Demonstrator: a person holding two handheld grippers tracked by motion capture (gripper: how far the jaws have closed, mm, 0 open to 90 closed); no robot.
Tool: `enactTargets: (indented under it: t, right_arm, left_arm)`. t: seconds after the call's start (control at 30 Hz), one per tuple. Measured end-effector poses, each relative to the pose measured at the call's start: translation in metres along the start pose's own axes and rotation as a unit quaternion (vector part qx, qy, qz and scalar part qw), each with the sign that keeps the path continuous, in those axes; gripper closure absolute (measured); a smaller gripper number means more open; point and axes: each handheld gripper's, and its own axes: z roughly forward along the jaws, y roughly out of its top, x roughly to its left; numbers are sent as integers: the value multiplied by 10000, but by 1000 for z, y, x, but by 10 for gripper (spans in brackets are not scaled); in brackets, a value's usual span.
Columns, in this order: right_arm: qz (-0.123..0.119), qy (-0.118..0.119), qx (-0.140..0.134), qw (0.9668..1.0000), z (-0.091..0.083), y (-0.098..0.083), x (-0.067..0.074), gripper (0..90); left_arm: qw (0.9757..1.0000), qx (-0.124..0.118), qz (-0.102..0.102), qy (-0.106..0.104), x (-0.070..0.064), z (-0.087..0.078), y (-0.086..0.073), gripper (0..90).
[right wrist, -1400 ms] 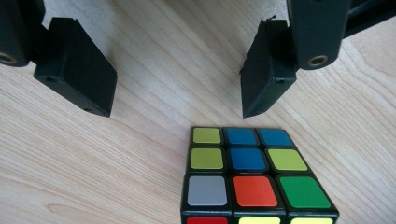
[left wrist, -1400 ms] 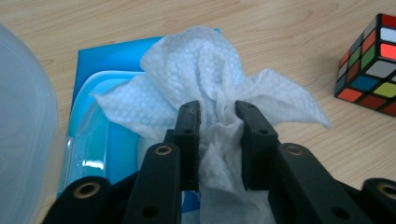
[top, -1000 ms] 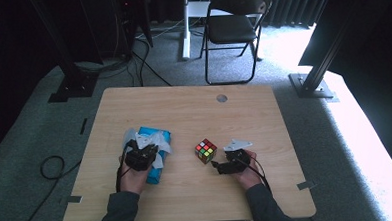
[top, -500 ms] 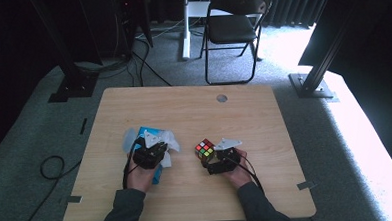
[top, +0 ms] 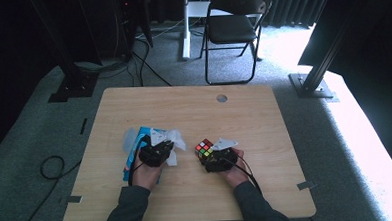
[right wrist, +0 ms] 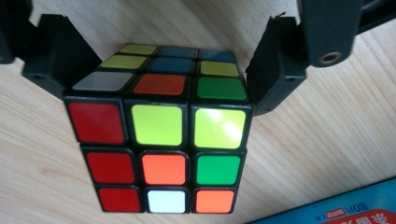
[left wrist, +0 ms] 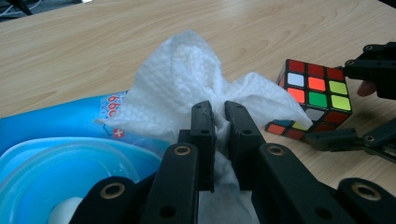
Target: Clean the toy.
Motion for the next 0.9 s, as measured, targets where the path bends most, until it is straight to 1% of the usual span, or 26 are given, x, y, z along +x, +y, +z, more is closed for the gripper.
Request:
enactTargets:
  t: [0.03,0.23,0.27,0.37,0.53,0.57,0.73,0.77,0.9]
  right_arm:
    - [0,0,0,10000,0,0,0,239]
    - [-101,-30,-13,9999,1,-1,0,315]
    - [-112,-68,-6,9999,2,0,1,319]
    - [-79,-59,7,10000,2,-1,0,329]
    - [-265,-128,-43,9996,1,-1,3,340]
    - [-306,-153,-90,9994,1,-1,6,340]
    - [-287,-102,-97,9995,0,0,7,340]
    - [-305,-93,-109,9994,-2,0,6,340]
    - [-342,-62,-145,9993,-4,1,8,340]
  left_arm:
    - [10000,-2,5,-7,0,1,0,832]
    - [10000,-30,22,-89,-2,3,3,833]
    - [9999,-40,29,-101,-3,3,3,833]
    - [9999,-49,44,-131,-4,4,4,833]
    - [9997,-68,67,-209,-6,7,8,833]
    - [9997,-83,72,-225,-7,8,9,834]
    - [9995,-126,105,-277,-9,8,13,834]
    - [9992,-156,154,-324,-11,10,15,834]
    - [9989,-150,275,-361,-16,14,18,834]
